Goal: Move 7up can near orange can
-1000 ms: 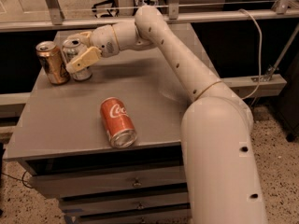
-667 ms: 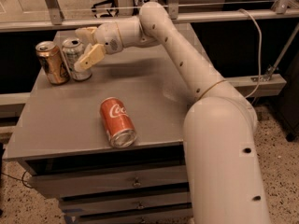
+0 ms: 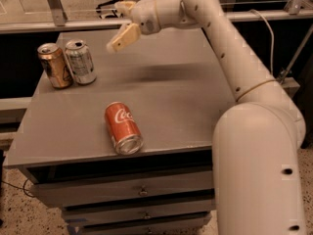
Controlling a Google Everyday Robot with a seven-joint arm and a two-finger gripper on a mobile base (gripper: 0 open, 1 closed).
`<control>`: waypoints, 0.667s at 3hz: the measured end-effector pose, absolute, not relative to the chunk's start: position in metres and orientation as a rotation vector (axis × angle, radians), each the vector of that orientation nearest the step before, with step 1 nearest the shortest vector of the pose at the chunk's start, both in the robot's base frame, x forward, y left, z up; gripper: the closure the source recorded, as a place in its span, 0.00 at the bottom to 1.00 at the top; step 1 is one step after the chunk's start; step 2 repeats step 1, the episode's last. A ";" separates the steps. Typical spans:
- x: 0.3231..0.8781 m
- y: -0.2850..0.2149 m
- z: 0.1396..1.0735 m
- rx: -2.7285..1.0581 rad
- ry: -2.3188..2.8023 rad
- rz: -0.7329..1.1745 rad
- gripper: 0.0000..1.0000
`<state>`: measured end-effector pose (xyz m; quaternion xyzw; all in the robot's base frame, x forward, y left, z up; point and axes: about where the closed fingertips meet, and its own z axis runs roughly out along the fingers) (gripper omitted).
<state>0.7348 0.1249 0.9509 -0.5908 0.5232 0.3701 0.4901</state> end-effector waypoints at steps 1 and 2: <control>0.738 0.118 0.953 -1.424 1.277 0.885 0.00; 0.738 0.118 0.953 -1.424 1.277 0.885 0.00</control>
Offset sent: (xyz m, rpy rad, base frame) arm 0.0000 0.0000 0.0000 0.0000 0.0000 0.0000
